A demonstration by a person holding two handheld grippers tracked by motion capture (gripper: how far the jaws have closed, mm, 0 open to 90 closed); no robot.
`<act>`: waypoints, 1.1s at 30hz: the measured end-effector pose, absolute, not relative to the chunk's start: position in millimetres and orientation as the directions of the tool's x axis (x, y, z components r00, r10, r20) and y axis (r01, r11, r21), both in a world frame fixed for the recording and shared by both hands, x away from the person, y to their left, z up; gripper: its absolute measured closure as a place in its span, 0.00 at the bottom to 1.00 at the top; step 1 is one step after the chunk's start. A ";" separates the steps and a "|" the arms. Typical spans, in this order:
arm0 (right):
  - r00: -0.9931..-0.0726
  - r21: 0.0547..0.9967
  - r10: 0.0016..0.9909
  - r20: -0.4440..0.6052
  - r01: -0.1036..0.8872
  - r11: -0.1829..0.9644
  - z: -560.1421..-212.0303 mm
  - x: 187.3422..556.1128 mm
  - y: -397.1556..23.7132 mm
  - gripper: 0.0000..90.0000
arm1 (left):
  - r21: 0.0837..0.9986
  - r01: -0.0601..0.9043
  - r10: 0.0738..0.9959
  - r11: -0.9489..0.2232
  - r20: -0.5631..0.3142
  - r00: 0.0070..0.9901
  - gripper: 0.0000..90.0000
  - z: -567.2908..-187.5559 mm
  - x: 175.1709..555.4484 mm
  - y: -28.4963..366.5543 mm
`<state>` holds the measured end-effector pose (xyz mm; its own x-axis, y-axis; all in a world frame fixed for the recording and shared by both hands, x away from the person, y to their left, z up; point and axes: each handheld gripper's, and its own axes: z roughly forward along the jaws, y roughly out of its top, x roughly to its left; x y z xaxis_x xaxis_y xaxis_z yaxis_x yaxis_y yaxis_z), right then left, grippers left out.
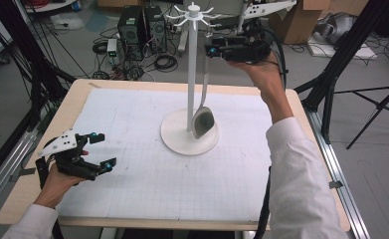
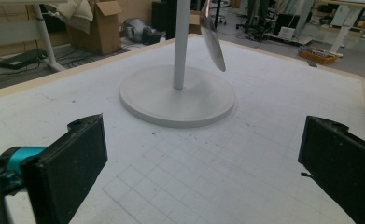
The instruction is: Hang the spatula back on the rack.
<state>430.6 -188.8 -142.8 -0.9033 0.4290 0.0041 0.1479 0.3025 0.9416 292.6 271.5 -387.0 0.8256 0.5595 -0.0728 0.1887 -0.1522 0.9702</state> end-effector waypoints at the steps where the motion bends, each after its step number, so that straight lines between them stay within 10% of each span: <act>1: -0.899 0.942 0.438 -0.002 0.145 0.302 -145.5 427.9 -193.5 0.69 | 0.970 0.190 0.560 -0.153 -0.073 0.825 0.02 -386.8 292.8 271.7; 18: -0.890 0.958 0.456 -0.007 0.125 0.258 -180.1 387.5 -237.1 0.64 | 0.972 0.201 0.572 -0.123 -0.096 0.815 0.02 -387.8 295.6 275.0; 33: -0.853 0.965 0.523 0.002 0.138 0.221 -258.8 341.5 -262.2 0.25 | 0.971 0.204 0.582 -0.127 -0.094 0.807 0.02 -389.9 294.0 276.7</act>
